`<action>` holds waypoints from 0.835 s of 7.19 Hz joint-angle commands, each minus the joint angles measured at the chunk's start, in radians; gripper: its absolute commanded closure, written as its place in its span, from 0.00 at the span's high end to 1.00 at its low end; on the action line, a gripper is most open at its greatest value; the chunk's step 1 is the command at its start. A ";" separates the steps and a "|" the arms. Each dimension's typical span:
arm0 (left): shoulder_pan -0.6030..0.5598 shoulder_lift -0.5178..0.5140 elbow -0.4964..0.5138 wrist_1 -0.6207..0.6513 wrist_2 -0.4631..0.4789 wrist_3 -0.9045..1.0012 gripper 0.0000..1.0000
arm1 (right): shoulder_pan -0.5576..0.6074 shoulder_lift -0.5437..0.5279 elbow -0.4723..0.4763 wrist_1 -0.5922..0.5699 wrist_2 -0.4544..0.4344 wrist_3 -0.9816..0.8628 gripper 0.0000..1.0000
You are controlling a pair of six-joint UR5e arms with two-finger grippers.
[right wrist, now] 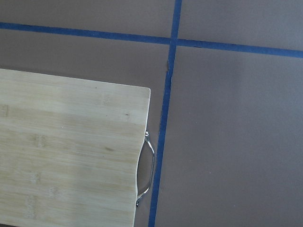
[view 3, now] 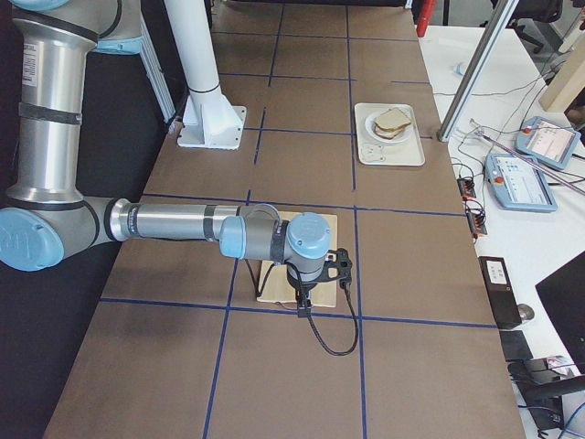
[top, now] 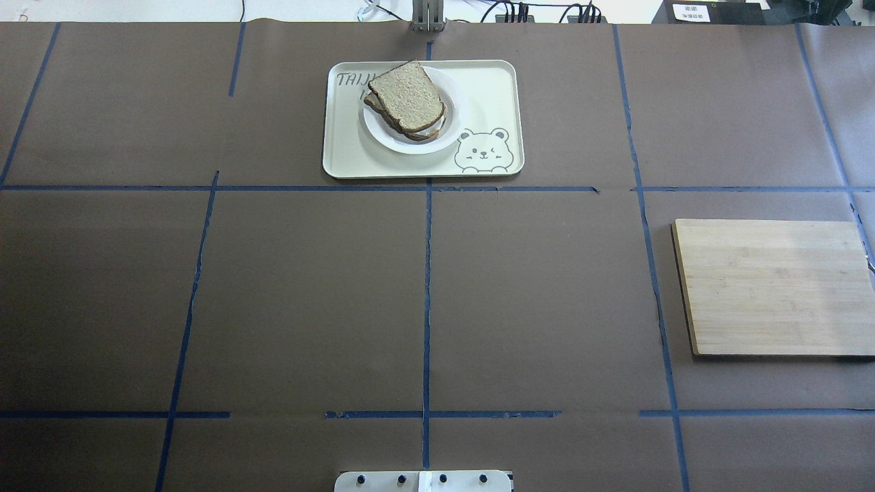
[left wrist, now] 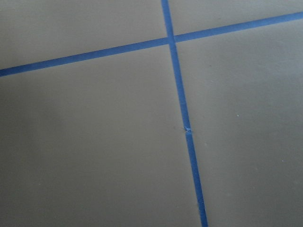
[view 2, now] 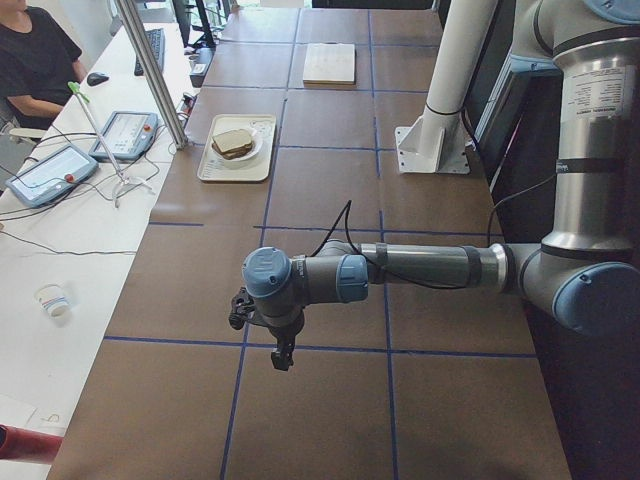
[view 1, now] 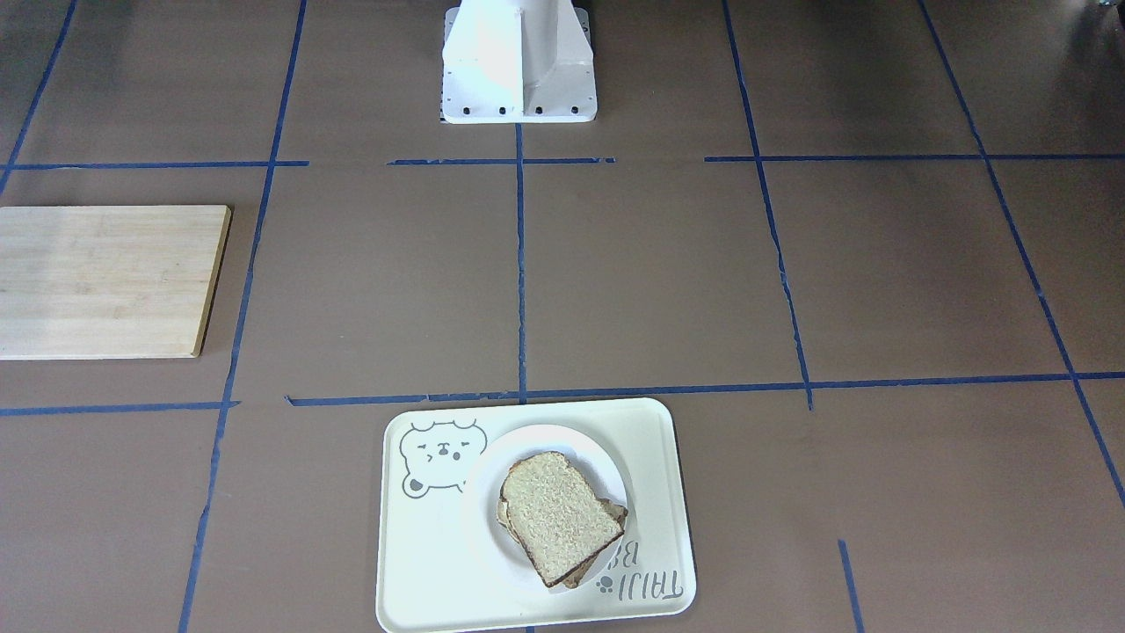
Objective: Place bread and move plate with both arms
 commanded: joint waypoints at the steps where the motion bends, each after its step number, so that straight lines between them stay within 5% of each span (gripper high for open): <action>1: -0.003 -0.008 0.004 0.003 0.009 -0.004 1.00 | 0.006 -0.001 -0.004 0.000 0.000 -0.001 1.00; 6: -0.003 -0.001 -0.003 0.003 0.000 -0.004 1.00 | 0.032 0.014 0.000 0.003 0.000 0.093 1.00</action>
